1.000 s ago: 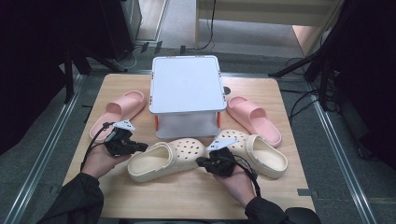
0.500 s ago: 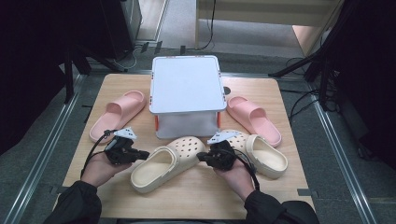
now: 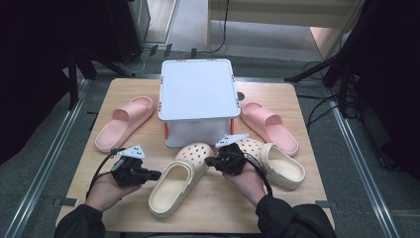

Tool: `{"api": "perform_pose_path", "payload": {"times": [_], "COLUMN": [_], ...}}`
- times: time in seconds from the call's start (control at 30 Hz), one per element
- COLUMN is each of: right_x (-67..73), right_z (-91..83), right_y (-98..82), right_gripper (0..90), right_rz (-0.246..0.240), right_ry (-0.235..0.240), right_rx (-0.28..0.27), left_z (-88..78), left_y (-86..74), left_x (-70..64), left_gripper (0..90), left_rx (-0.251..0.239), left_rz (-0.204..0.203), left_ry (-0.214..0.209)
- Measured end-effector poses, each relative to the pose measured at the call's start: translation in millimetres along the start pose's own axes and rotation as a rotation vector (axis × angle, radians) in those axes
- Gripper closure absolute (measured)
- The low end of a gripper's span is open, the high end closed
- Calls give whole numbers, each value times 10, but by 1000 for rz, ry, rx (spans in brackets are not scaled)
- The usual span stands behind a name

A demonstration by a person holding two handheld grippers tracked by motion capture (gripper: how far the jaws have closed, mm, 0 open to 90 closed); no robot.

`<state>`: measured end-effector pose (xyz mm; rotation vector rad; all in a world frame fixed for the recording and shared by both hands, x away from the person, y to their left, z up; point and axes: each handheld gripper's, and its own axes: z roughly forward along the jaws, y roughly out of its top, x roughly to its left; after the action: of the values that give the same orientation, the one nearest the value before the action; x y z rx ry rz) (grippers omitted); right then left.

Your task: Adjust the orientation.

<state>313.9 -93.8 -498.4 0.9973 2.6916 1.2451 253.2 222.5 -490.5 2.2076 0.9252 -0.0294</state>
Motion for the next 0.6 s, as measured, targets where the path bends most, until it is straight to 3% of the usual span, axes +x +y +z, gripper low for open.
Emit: {"api": "perform_pose_path", "payload": {"times": [0.3,0.37,0.5,0.53,0.6], "right_x": [-12,-13,-35,-36,-36], "right_z": [71,86,104,109,110], "right_y": [78,93,112,116,121], "right_gripper": [900,900,900,900,900], "right_rz": [-10,2,22,20,16], "right_ry": [-7,-17,-23,-27,-33], "right_rx": [-1,-3,-10,-13,-13], "left_z": [33,73,124,130,141], "left_y": [-42,-36,-14,-10,-5], "left_x": [-160,-215,-293,-300,-275], "left_gripper": [897,897,894,885,852], "left_rx": [1,-2,7,5,-1], "left_rz": [3,2,17,15,-25], "left_ry": [-28,-15,-40,-38,-44]}}
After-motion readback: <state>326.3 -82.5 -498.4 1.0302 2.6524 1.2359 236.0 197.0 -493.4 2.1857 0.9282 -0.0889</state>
